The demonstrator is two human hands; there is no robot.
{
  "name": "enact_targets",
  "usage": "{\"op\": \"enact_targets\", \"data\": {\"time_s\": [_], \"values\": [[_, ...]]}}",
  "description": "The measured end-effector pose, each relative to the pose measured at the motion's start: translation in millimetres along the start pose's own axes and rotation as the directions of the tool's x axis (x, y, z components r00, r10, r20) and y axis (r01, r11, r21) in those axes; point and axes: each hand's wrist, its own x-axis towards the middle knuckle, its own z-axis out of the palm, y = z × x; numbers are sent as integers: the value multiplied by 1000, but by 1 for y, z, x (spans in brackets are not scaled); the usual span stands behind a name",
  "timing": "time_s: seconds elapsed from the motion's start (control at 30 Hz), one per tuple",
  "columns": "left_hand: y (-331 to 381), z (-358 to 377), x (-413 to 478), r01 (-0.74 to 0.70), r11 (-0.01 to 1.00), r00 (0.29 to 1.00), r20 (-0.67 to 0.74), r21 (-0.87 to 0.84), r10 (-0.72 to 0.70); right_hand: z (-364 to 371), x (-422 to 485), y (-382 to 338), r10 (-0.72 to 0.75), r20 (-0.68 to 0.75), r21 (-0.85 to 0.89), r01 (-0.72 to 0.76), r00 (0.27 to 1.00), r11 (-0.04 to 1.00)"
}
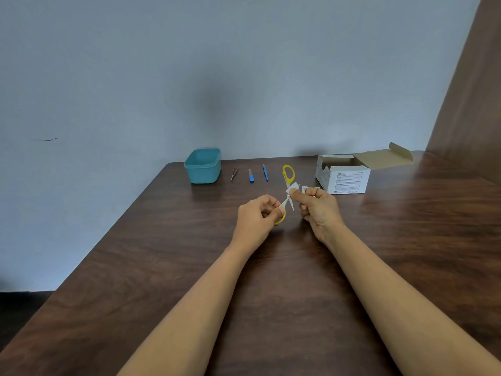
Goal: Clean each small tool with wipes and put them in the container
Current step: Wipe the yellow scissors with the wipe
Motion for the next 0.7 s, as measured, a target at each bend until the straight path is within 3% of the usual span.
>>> {"op": "enact_targets", "data": {"time_s": [0.17, 0.3, 0.57, 0.7], "values": [[0, 1, 0, -12, 1000, 999, -35, 6, 12, -2, 3, -1, 31, 37, -51, -29, 999, 998], [-2, -1, 2, -4, 1000, 994, -106, -19, 2, 1, 0, -1, 8, 82, -208, 10, 997, 978], [0, -2, 3, 54, 996, 982, -175, -65, -64, 5, -5, -3, -1, 140, -269, 39, 990, 962], [0, -3, 4, 71, 988, 968, -229, -140, -102, 8, -10, -2, 6, 248, -354, 85, 969, 931]]}}
